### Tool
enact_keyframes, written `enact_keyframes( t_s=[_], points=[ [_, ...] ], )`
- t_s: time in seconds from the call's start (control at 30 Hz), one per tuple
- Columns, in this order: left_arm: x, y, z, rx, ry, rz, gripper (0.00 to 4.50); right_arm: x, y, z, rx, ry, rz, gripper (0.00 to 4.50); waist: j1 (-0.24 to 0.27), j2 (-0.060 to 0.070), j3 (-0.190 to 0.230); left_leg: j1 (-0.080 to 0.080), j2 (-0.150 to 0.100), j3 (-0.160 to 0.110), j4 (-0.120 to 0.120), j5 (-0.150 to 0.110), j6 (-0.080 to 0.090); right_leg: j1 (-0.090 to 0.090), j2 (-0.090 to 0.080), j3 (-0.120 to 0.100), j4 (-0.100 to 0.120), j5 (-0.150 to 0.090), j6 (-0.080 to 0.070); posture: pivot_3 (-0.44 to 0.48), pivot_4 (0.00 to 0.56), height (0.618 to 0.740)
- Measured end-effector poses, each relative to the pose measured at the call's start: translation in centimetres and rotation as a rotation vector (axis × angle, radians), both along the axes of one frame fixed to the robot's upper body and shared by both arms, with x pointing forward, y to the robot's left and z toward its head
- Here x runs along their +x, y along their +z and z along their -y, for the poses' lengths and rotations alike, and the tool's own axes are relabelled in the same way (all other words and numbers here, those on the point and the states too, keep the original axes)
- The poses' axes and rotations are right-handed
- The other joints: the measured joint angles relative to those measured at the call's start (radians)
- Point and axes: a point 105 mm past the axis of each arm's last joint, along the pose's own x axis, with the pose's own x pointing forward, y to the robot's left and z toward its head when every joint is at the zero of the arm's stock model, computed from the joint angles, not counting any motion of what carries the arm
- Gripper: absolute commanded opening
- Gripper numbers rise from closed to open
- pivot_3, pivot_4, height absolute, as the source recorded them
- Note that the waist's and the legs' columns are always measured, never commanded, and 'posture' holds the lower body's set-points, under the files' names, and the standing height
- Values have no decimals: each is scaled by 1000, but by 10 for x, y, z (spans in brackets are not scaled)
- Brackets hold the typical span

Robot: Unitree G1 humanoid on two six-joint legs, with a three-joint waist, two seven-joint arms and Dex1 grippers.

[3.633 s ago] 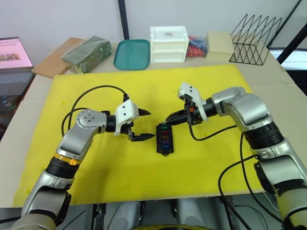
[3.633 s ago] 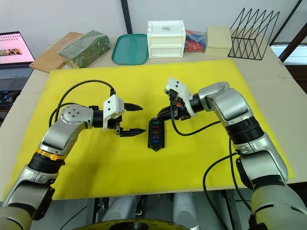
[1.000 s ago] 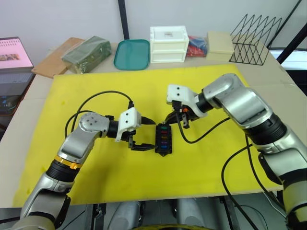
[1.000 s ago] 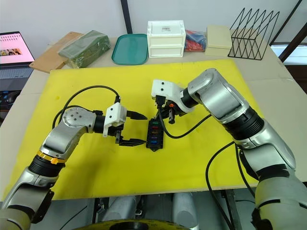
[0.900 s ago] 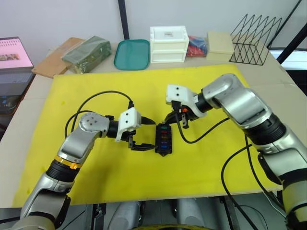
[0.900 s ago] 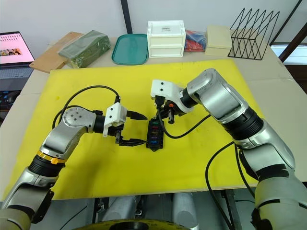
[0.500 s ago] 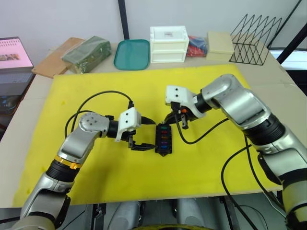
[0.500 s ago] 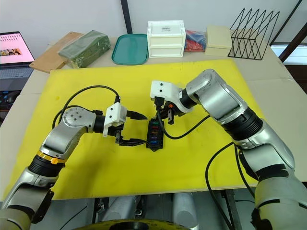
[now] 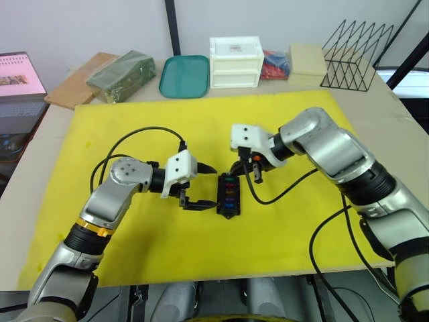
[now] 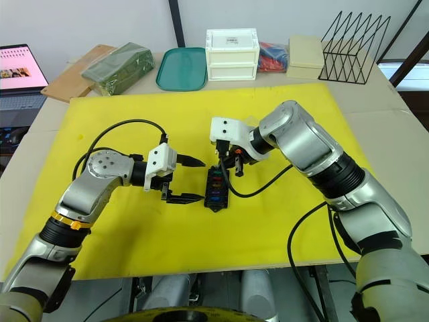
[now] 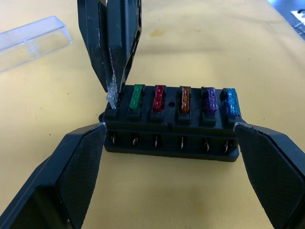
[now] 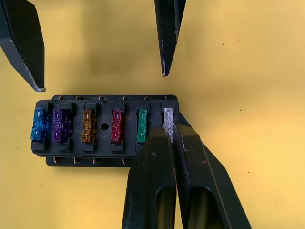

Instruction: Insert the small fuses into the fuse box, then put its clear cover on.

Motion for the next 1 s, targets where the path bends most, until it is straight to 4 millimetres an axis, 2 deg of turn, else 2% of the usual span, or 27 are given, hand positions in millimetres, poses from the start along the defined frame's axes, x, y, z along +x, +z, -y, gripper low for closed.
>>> enact_keyframes(
  t_s=[0.7, 1.0],
  points=[
    [1, 0, 0, -1, 9, 2, 4500, -2, -2, -5, 15, -74, -97, 13, -1, 0, 0, 0, 0, 0, 0, 0, 0, 0, 0, 0, 0, 0, 0, 0, 150, 740],
    [2, 0, 0, -1, 12, 5, 4500, -2, -5, -2, -23, -31, -32, 13, 0, 0, 0, 0, 0, 0, 0, 0, 0, 0, 0, 0, 0, 0, 0, 0, 150, 740]
  ],
)
